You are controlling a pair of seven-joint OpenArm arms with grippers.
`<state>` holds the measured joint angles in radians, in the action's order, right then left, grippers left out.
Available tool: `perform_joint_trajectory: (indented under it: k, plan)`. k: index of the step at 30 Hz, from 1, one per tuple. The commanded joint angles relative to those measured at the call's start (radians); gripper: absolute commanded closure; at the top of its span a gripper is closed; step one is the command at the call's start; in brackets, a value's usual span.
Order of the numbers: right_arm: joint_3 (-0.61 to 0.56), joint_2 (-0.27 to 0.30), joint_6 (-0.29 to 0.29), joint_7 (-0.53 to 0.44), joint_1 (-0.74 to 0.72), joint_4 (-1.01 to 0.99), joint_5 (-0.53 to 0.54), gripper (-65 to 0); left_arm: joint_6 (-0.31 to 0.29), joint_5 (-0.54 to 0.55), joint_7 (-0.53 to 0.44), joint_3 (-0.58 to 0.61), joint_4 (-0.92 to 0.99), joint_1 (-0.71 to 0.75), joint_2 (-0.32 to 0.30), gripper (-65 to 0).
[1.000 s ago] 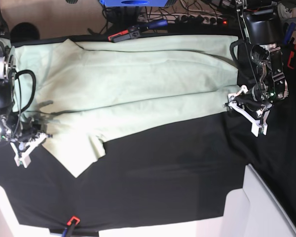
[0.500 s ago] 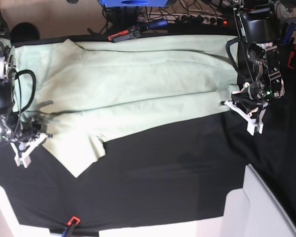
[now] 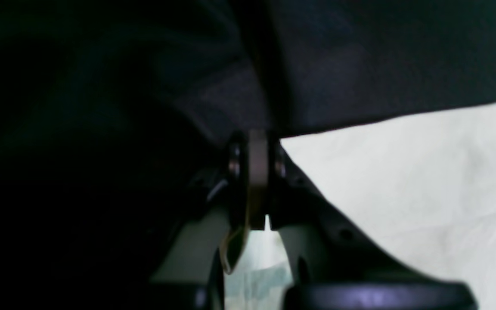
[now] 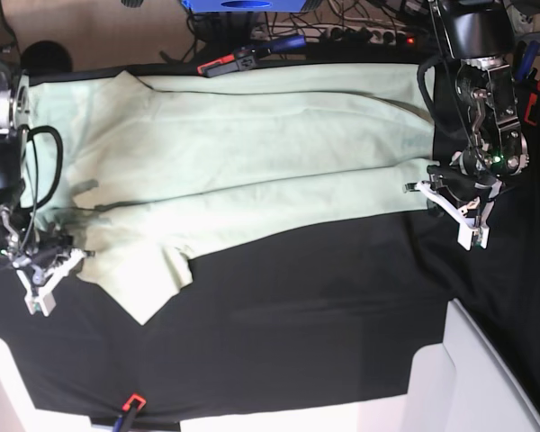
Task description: Fold the T-shirt properly
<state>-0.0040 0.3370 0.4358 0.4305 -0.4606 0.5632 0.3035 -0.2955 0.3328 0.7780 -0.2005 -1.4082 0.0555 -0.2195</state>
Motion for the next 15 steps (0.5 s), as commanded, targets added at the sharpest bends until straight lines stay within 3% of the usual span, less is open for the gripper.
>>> perform_joint_trajectory:
  k: [1, 10, 15]
  plan:
    - [0.006, 0.017, 0.004, 0.008, -0.02, 0.034, 0.007, -0.1, -0.005, 0.005, -0.015, -0.004, -0.016, -0.006, -0.013, 0.0]
    - [0.009, 0.029, 0.004, 0.067, 0.012, 0.117, 0.007, -0.1, -0.005, 0.005, -0.015, -0.004, -0.072, 0.025, -0.021, 0.0]
    - [0.121, 0.038, 0.008, 0.066, 0.029, 0.119, 0.007, -0.1, -0.005, 0.005, -0.015, -0.006, -0.079, 0.025, -0.024, 0.0]
